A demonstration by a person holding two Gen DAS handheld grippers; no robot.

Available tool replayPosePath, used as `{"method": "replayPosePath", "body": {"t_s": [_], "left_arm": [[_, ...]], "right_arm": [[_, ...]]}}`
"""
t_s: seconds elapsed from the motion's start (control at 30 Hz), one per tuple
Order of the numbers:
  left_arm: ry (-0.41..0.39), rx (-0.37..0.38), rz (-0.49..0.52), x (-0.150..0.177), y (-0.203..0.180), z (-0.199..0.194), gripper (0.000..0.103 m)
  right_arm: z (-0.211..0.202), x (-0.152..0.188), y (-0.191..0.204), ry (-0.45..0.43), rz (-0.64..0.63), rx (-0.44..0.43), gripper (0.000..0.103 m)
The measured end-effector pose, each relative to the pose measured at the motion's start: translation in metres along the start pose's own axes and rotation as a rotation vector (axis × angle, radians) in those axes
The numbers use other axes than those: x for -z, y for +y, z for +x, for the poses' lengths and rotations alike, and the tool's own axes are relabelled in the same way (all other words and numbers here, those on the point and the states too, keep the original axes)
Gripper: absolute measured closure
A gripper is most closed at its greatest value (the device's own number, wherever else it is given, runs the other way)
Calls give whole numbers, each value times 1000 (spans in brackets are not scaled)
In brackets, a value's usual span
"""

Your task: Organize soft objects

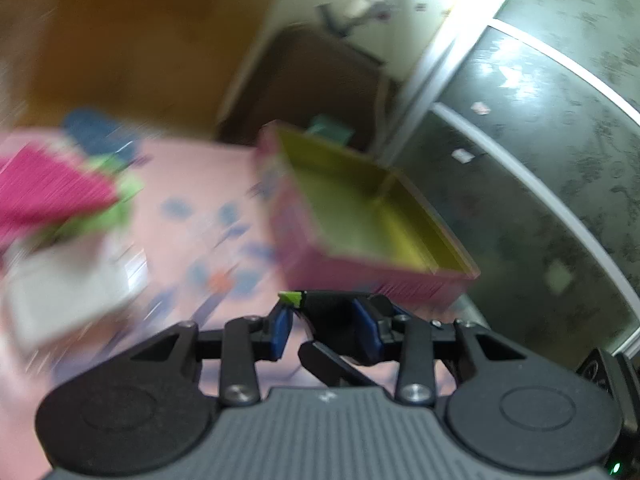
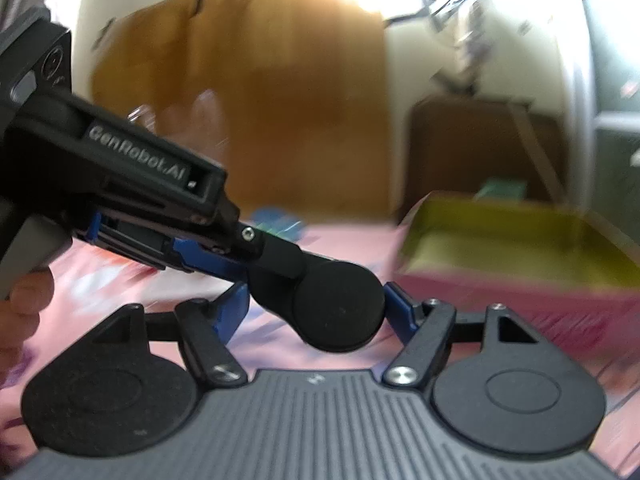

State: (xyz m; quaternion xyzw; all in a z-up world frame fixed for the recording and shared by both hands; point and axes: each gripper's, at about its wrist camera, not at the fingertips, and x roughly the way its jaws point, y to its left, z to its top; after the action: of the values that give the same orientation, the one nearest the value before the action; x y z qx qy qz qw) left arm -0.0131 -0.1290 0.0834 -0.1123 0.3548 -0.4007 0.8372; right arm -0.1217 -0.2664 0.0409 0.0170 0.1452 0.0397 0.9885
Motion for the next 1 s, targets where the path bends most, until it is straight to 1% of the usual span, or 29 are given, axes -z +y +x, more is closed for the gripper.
{"method": "replayPosePath", "body": {"t_s": [0.1, 0.17, 0.23, 0.3, 0.33, 0.37, 0.43, 0.5, 0.53, 0.6, 0.63, 0.67, 0.7, 0.73, 0.77, 0.8, 0.83, 0.87, 0.93, 1.0], "left_arm": [[-2, 36, 37, -28, -25, 34, 68], [8, 32, 55, -42, -36, 64, 68], [15, -9, 71, -50, -43, 90, 64], [21, -71, 83, -52, -44, 110, 64], [26, -87, 79, -51, -43, 114, 64], [33, -95, 67, -49, -39, 115, 64], [24, -79, 54, -42, -31, 100, 64], [-8, -82, 61, -37, -24, 78, 64], [-28, -76, 51, -33, -17, 61, 64], [-68, -64, 11, -21, 2, 25, 64], [-93, -68, -6, -14, 14, 5, 64], [-117, -93, -13, -6, 24, -15, 64], [-141, -138, -18, 0, 35, -33, 64], [-167, -201, -22, 9, 48, -52, 64], [-182, -253, -32, 14, 59, -65, 64], [-187, -293, -50, 18, 69, -75, 64], [-187, -324, -84, 21, 82, -83, 64], [-185, -337, -132, 25, 97, -90, 64], [-170, -341, -226, 30, 120, -97, 64], [-160, -338, -271, 31, 136, -96, 64]], "right_arm": [[7, -14, -37, -47, -8, 94, 28], [17, -17, -60, -51, -20, 149, 28], [32, -17, -83, -28, -32, 195, 28], [45, -12, -101, 25, -28, 227, 27], [50, -9, -108, 55, -18, 238, 25], [53, -9, -110, 62, -9, 241, 24], [48, -5, -109, 33, 10, 234, 18], [41, -1, -104, -3, 32, 228, 18], [35, -1, -100, -20, 42, 214, 18], [27, -5, -90, -61, 65, 161, 19], [21, -8, -81, -76, 76, 118, 21], [17, -10, -72, -77, 91, 52, 23], [17, -12, -62, -52, 114, -43, 27], [22, -14, -53, -14, 139, -129, 34], [29, -14, -42, 38, 168, -208, 37], [41, -14, -32, 89, 191, -265, 44], [53, -14, -20, 132, 206, -305, 48], [65, -13, -9, 161, 214, -325, 49], [91, -11, 9, 200, 229, -326, 49], [120, -12, 18, 231, 259, -315, 48]]}}
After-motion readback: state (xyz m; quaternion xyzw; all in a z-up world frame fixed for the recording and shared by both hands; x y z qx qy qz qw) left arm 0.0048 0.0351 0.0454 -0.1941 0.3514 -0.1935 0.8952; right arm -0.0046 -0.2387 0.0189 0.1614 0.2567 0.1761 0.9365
